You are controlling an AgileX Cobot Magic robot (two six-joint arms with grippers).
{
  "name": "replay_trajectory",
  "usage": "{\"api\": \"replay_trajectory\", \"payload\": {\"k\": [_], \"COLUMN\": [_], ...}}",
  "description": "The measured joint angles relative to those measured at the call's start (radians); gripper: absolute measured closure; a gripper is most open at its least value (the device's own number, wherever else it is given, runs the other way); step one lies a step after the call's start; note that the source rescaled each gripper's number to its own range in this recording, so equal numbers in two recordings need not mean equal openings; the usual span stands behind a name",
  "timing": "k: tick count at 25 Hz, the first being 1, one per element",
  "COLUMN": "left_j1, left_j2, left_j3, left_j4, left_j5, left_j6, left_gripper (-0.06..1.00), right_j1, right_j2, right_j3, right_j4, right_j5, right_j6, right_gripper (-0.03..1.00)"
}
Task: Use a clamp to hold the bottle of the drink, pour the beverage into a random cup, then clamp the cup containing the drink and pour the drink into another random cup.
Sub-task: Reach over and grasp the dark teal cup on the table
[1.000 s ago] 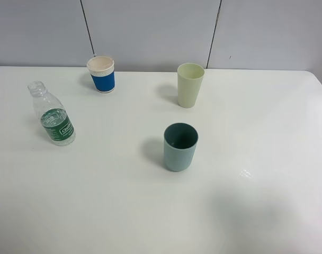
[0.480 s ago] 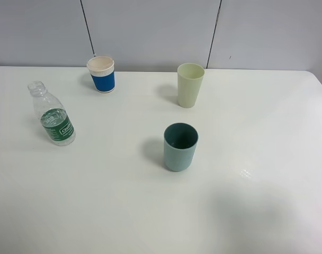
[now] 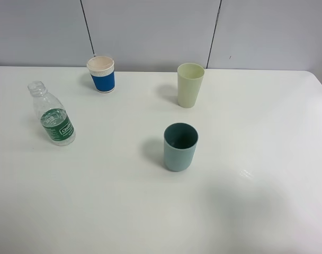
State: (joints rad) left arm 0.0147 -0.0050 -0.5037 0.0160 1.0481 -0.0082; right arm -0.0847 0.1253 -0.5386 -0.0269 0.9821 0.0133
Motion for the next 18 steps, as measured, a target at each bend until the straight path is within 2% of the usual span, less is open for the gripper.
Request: {"api": "replay_trajectory", "payload": {"k": [8,14,15,18], "left_j1": [0.000,0.000,0.000,0.000], "left_j2": [0.000,0.000,0.000,0.000], "left_j3": [0.000,0.000,0.000,0.000], "left_j4": [0.000,0.000,0.000,0.000], "left_j5": [0.000,0.000,0.000,0.000], "left_j6": [0.000,0.000,0.000,0.000], "left_gripper": [-0.06,-0.06,-0.06,-0.06], "right_j1": [0.108,0.265,0.318,0.392], "right_j2": [0.316,0.557,0.626,0.724], "right_j3": [-0.092,-0.162,-0.173,-0.176], "right_j4": [-0.035,-0.091,-0.097,-0.096], "right_j5": [-0.210,-0.388,-0.446,-0.540], "right_j6": [0.001,0.000,-0.003,-0.022], "right_gripper": [-0.03,-0.03,-0.03,-0.03]}}
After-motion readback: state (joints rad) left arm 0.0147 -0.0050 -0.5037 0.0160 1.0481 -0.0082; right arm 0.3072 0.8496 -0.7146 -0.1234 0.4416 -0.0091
